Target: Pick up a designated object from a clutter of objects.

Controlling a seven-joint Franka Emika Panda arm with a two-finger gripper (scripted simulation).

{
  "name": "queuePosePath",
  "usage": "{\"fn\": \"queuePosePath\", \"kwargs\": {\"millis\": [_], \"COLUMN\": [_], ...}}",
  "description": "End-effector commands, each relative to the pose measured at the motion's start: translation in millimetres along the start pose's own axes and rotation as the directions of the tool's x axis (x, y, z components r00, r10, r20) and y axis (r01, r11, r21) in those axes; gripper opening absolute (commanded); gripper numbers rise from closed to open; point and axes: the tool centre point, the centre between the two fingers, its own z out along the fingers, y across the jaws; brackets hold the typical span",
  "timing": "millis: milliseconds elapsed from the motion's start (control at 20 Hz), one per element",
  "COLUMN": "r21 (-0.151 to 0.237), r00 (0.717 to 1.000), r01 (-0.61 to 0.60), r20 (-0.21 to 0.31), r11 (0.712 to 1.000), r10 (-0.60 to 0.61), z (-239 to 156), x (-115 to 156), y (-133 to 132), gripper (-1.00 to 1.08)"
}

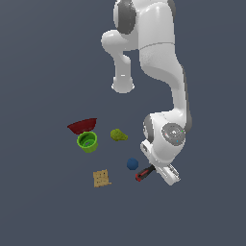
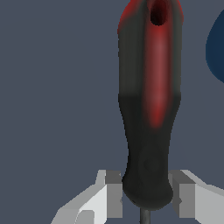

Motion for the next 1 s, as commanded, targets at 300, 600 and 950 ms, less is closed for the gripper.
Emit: {"fn": "queuePosePath", "kwargs": {"millis": [300, 600, 950], "r21": [0.000, 0.000, 0.000], "r00": [1.000, 1.000, 1.000], "r01": [0.000, 0.000, 0.000], "r20": [0.000, 0.000, 0.000], "r11": [1.000, 1.000, 1.000], "r10": [0.000, 0.000, 0.000], "z": [-5, -23, -64], "x": [1, 3, 9], "y": [3, 14, 39], "gripper": [-1.00, -1.00, -1.00]}}
